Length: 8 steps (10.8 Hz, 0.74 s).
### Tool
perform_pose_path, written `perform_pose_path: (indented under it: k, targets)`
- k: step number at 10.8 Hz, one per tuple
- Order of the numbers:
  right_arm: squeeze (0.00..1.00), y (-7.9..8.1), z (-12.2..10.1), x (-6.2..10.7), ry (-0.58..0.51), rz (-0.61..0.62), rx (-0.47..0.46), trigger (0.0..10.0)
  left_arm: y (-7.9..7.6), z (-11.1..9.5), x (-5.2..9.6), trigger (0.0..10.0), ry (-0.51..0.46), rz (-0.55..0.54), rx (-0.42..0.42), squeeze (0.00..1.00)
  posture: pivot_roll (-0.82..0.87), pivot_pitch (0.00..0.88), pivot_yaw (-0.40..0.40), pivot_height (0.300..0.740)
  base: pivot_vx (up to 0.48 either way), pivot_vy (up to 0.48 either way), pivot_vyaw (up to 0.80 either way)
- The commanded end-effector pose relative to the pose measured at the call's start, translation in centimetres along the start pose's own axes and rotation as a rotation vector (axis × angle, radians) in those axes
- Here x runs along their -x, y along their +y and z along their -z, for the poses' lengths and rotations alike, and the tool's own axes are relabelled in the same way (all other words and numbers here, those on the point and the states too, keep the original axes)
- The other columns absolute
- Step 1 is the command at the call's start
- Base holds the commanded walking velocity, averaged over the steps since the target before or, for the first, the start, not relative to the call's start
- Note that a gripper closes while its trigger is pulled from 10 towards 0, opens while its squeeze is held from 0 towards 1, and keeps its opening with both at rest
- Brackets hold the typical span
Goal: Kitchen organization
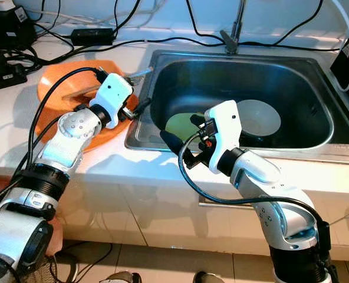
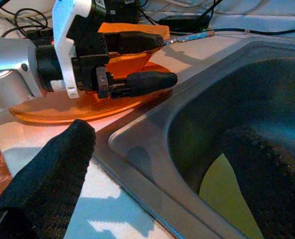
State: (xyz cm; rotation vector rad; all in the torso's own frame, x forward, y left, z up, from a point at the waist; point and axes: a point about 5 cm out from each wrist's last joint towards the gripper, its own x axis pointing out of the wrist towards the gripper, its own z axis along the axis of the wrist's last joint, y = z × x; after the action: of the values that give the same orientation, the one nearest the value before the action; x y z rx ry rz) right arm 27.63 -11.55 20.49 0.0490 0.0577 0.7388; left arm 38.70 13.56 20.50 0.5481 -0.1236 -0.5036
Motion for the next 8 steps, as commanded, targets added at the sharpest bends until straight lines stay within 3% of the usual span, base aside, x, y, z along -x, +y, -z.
perform_pose_path:
  k: [1,8]
  targets:
    - [0.0,0.31,-0.13,0.04,0.006,-0.008,0.019,10.0,0.6,-0.36,-0.1,0.0,-0.004,-0.006,-0.028,0.0,0.05,0.108,0.025,0.74,0.0,0.0,0.0]
    - [0.0,0.09,-0.04,-0.11,0.006,-0.006,0.032,10.0,1.16,-0.71,-0.22,0.0,-0.037,-0.032,-0.028,0.0,0.05,0.094,0.017,0.74,0.0,0.0,0.0]
